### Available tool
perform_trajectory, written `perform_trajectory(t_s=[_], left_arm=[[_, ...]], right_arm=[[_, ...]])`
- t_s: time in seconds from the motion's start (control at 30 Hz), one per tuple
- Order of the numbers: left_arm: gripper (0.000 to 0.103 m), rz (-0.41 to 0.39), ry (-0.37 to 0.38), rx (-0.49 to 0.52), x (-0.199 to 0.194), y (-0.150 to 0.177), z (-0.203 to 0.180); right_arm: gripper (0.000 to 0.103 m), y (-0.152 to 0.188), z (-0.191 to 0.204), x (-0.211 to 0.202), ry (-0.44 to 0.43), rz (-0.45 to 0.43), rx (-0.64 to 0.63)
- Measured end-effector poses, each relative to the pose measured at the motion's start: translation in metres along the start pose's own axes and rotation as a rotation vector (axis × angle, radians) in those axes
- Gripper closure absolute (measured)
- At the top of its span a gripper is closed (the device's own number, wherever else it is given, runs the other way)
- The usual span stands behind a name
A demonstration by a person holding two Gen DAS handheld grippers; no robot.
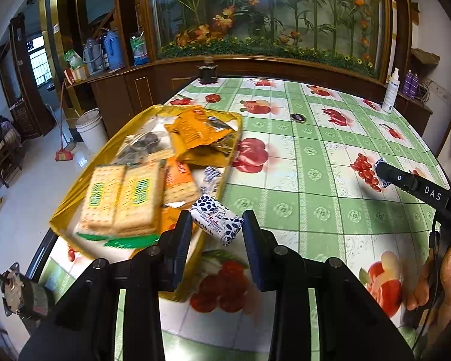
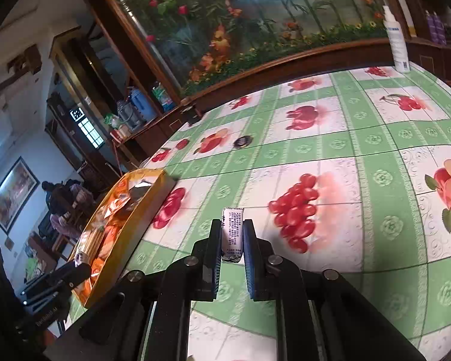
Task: Organize snacks
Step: 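Carry both milk boxes over the tray with left and right grippers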
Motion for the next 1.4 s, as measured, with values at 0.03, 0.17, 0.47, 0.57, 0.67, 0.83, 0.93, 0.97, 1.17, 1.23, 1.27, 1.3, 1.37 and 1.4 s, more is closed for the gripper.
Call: perform_trajectory(t_s=[0.03,0.17,0.47,0.57,0.67,0.83,0.93,0.97,1.17,1.23,1.27,1.3,1.37,1.4], left_arm=[[0.071,0.000,-0.002,-0.002,-0.001,0.002,0.004],[0.071,0.002,-0.008,-0.007,-0.003,0.007,0.012],[0.071,0.000,-0.040,-0.028,0.005,-0.002,0.028],[0.071,0.002,-0.055,-0.027,0.007,-0.001,0.034],[0.071,0.000,-0.076,-0.028,0.009,-0.001,0.042],[0.071,-0.003,-0.106,-0.044,0.009,-0.004,0.058],[0.071,-0.015,-0.132,-0.052,0.006,-0.006,0.069],[0.071,-0.018,-0.139,-0.057,0.005,-0.007,0.073],[0.071,-0.012,-0.172,-0.075,0.009,-0.010,0.092],[0.071,-0.008,-0.178,-0.079,0.012,-0.011,0.096],[0.071,-0.006,-0.184,-0.081,0.013,-0.011,0.098],[0.071,-0.005,-0.190,-0.082,0.014,-0.011,0.100],[0.071,-0.003,-0.197,-0.089,0.017,-0.012,0.106],[0.071,-0.003,-0.199,-0.091,0.017,-0.012,0.108]], right_arm=[[0.089,0.002,0.005,-0.001,0.011,-0.002,-0.020],[0.089,0.009,0.025,-0.007,0.046,-0.012,-0.108],[0.089,0.020,0.072,-0.003,-0.016,0.002,-0.256],[0.089,0.025,0.088,-0.001,-0.049,0.017,-0.286],[0.089,0.029,0.101,0.001,-0.082,0.032,-0.291],[0.089,0.030,0.127,0.009,-0.163,0.046,-0.255],[0.089,0.028,0.148,0.017,-0.210,0.055,-0.254],[0.089,0.028,0.154,0.019,-0.222,0.057,-0.255],[0.089,0.022,0.186,0.037,-0.260,0.070,-0.284],[0.088,0.017,0.195,0.044,-0.268,0.073,-0.295],[0.088,0.016,0.197,0.047,-0.272,0.074,-0.297],[0.088,0.013,0.200,0.050,-0.275,0.074,-0.300],[0.088,0.010,0.205,0.055,-0.280,0.078,-0.305],[0.088,0.009,0.207,0.057,-0.287,0.079,-0.304]])
Point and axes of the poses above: each gripper's, at about its wrist camera, not at the fingertips, and x roughly the way its jaws point, z to its left, y to its underside, the point moved 8 cm from there along x, roughly the way its jaws point, and after that the axes turned 7 degrees about -y, right-handed, at the moved point
